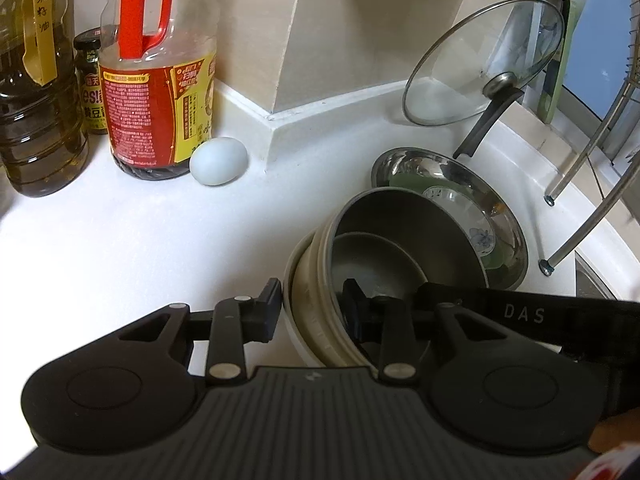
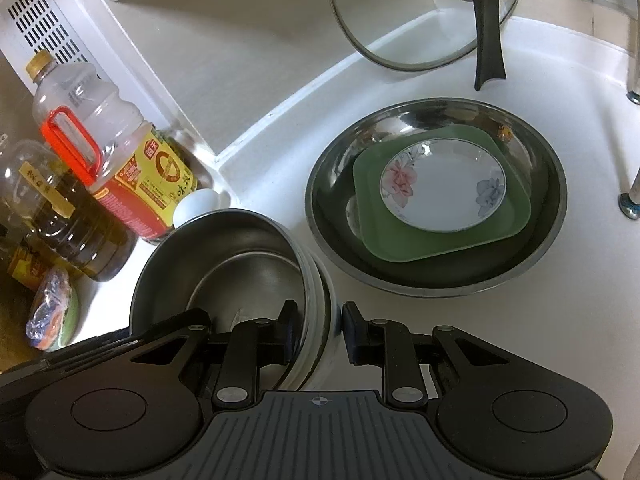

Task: Organize plates and bowls
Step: 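Carry the stack over the frying pan with both grippers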

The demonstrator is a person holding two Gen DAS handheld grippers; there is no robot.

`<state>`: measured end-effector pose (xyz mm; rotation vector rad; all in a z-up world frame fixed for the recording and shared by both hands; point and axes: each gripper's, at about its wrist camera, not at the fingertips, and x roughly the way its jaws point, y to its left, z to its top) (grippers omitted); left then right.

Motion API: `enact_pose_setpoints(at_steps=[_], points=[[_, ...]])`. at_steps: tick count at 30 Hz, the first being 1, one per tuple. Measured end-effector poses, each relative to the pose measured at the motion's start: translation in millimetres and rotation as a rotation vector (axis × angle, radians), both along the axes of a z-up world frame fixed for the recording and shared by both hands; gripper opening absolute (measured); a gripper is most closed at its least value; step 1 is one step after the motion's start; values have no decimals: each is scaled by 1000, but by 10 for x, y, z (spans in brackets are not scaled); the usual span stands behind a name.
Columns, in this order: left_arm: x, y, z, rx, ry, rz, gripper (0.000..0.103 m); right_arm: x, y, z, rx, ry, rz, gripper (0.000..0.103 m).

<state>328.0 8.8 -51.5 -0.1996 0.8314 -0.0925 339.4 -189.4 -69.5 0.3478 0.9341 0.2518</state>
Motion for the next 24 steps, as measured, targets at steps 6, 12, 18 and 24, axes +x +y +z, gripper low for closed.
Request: enact_pose_setpoints(at_steps=[6, 12, 18, 24], points=[[0, -7, -20, 5, -1, 7, 33, -3, -15, -16, 15, 0, -12, 25], [-2, -11, -25, 4, -8, 3, 31, -15, -15, -13, 16, -9, -11, 25], [-1, -18, -23, 8, -8, 3, 31, -18, -2, -6, 8, -14, -6, 25], [11, -23, -8, 9, 1, 7, 31, -19, 14, 9, -6, -12, 0, 24]])
